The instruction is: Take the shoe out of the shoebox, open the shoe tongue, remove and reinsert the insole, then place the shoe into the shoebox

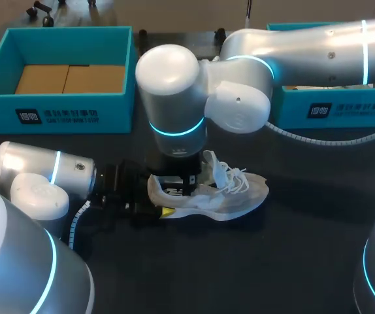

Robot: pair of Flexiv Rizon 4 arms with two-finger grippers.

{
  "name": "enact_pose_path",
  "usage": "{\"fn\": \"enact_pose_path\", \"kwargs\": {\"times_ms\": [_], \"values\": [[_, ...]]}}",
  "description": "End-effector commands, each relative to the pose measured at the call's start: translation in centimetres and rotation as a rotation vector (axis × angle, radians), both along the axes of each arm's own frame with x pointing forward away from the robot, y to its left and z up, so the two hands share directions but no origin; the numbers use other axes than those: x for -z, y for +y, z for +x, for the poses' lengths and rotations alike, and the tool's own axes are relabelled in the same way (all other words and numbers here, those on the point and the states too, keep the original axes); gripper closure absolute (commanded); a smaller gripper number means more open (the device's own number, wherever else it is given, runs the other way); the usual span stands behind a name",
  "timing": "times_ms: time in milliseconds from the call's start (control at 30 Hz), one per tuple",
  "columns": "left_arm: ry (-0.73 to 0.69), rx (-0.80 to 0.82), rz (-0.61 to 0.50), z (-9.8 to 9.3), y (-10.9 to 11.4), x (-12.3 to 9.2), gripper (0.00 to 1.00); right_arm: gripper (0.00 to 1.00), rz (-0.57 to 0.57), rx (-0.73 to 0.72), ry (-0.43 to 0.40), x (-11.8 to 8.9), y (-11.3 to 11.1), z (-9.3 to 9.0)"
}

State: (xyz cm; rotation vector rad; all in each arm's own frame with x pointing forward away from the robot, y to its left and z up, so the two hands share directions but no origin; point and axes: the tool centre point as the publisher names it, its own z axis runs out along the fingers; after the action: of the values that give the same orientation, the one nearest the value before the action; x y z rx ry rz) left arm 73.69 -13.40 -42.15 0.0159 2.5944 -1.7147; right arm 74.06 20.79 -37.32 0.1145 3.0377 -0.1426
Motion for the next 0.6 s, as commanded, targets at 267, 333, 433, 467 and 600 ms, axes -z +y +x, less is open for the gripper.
{"fn": "enact_pose_path", "kwargs": {"times_ms": [267, 333, 433, 467, 600], "values": [[-0.001, -0.001, 0.006, -0.1, 0.0, 0.0, 1.00, 1.00, 0.009, 0.006, -0.011, 0.4, 0.5, 0.7], [-0.001, -0.001, 0.006, -0.1, 0.0, 0.0, 1.00, 1.00, 0.010, 0.006, -0.016, 0.4, 0.6, 0.9], [-0.001, -0.001, 0.006, -0.1, 0.0, 0.0, 1.00, 1.00, 0.013, 0.008, -0.024, 0.4, 0.7, 1.2], [-0.001, -0.001, 0.006, -0.1, 0.0, 0.0, 1.00, 1.00, 0.013, 0.009, -0.025, 0.4, 0.7, 1.3], [-0.001, -0.001, 0.006, -0.1, 0.0, 0.0, 1.00, 0.93, 0.014, 0.011, -0.030, 0.6, 0.8, 1.6]]}}
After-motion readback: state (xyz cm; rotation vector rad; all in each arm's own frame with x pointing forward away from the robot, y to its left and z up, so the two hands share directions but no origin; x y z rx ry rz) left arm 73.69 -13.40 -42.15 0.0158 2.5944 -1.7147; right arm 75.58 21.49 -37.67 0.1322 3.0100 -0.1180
